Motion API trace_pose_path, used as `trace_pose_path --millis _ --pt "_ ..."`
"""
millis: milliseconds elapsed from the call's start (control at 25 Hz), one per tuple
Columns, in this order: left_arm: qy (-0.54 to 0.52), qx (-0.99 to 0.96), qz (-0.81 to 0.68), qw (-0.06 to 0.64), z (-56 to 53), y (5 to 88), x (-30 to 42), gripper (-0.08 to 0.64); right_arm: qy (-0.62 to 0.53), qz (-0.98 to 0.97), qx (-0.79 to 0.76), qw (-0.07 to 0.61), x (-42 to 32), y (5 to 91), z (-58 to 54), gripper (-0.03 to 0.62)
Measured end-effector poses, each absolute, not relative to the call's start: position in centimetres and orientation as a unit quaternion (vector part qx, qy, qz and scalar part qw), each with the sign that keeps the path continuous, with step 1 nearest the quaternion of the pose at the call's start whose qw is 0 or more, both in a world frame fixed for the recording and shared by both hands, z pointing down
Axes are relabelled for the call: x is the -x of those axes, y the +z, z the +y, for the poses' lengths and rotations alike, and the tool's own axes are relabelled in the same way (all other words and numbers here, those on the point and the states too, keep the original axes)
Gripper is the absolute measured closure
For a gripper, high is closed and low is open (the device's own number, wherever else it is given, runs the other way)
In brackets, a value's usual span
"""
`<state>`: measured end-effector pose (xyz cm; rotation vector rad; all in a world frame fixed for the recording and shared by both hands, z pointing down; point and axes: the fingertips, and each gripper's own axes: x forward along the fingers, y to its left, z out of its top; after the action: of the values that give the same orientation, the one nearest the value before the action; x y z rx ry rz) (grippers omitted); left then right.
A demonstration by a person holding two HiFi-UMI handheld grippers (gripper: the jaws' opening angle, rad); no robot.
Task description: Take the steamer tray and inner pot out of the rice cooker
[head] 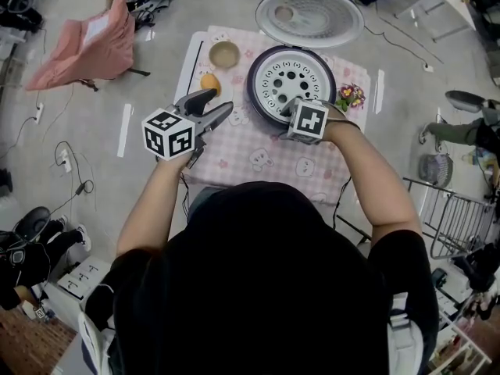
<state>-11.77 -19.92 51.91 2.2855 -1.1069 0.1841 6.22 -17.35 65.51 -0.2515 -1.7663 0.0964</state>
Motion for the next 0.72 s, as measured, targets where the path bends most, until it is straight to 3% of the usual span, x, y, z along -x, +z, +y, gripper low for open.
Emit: trace_pose_path --millis 720 --pt "0.073 -0.866 -0.402 0.289 -20.1 51.4 10.9 0.308 0.013 -0.789 0.075 0.610 -6.5 61.5 -18.4 0.484"
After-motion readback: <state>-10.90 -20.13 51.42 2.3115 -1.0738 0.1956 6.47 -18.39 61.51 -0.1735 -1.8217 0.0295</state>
